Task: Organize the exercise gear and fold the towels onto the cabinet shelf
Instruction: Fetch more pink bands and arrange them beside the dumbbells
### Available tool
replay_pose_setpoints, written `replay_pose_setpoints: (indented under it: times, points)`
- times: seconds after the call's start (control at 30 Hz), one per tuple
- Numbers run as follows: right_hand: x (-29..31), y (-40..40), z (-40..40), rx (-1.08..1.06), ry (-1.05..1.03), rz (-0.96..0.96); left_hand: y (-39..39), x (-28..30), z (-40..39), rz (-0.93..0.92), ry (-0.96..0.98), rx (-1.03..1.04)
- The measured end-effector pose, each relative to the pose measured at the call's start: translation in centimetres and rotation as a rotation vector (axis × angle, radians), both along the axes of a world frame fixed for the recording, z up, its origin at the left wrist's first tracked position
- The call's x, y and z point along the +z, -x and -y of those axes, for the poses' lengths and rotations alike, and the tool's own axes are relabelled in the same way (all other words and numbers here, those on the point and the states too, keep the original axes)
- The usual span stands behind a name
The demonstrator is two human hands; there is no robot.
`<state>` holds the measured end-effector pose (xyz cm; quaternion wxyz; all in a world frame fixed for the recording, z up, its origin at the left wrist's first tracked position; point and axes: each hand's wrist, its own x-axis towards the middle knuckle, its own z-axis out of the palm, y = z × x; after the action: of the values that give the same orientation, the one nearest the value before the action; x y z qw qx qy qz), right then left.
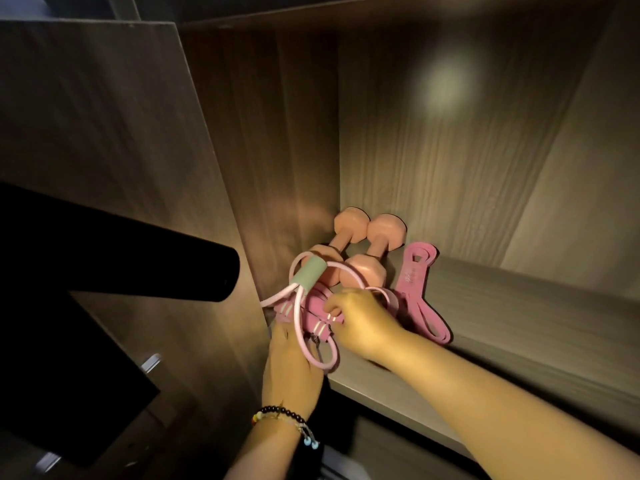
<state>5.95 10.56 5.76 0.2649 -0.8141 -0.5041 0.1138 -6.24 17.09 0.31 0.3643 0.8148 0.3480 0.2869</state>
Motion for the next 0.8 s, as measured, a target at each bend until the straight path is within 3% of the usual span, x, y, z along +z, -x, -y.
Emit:
replay_pose_setpoints:
  times: [0.23, 0.33, 0.53, 0.8]
  points:
    - [-2.1, 0.5, 1.0, 0.182, 0.084, 0.119, 1.5, -1.3, 0.7, 0.081, 0.127, 0.007]
    - [-2.9, 0.4, 1.2, 0.189, 0.035, 0.123, 2.4, -2.0, 1.7, 0.170, 0.269, 0.097]
    - [-4.6, 2.0, 0.7, 0.135, 0.141, 0.331, 2.8, -3.2, 2.5, 0.220, 0.291, 0.149]
    - [-5.0, 2.6, 1.9, 0.061, 0.056, 0.219, 3.0, -2.9, 2.7, 0.255, 0.336, 0.211]
